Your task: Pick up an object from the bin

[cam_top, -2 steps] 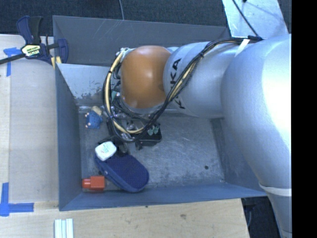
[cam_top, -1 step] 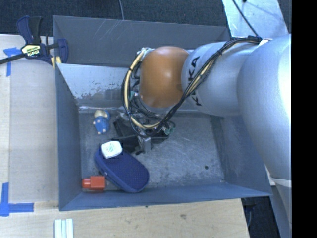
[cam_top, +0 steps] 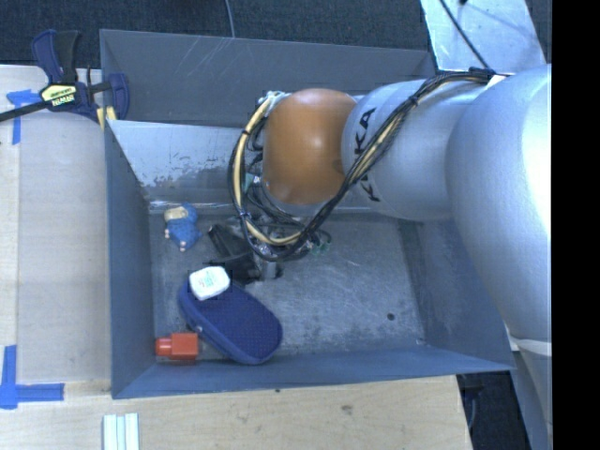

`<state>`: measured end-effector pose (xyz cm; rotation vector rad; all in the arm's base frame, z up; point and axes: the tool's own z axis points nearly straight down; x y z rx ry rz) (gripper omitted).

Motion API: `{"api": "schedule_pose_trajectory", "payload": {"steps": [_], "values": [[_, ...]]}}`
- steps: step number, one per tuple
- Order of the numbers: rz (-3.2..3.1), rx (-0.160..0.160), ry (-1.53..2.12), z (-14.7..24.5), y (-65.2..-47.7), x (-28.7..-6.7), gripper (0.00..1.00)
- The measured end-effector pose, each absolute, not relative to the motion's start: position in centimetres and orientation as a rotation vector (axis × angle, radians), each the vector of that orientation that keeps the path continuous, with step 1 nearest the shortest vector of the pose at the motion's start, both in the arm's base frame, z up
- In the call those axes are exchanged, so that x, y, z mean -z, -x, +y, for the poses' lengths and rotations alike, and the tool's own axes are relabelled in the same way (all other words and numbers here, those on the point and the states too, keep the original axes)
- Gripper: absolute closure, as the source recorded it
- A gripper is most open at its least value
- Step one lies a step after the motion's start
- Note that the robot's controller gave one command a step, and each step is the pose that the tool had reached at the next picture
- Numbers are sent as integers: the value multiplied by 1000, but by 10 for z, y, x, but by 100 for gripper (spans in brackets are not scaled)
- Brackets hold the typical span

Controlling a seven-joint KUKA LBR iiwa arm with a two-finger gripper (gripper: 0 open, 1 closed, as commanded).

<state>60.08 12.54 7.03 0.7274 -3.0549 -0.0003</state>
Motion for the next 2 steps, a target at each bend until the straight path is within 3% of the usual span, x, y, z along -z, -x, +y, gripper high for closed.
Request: {"api": "schedule_pose_trajectory", "payload": {"steps": [1, 2], "values": [[-3068, -2, -691, 103, -624, -169, 100], [-3059, 1, -722, 110, -605, -232, 100]]}}
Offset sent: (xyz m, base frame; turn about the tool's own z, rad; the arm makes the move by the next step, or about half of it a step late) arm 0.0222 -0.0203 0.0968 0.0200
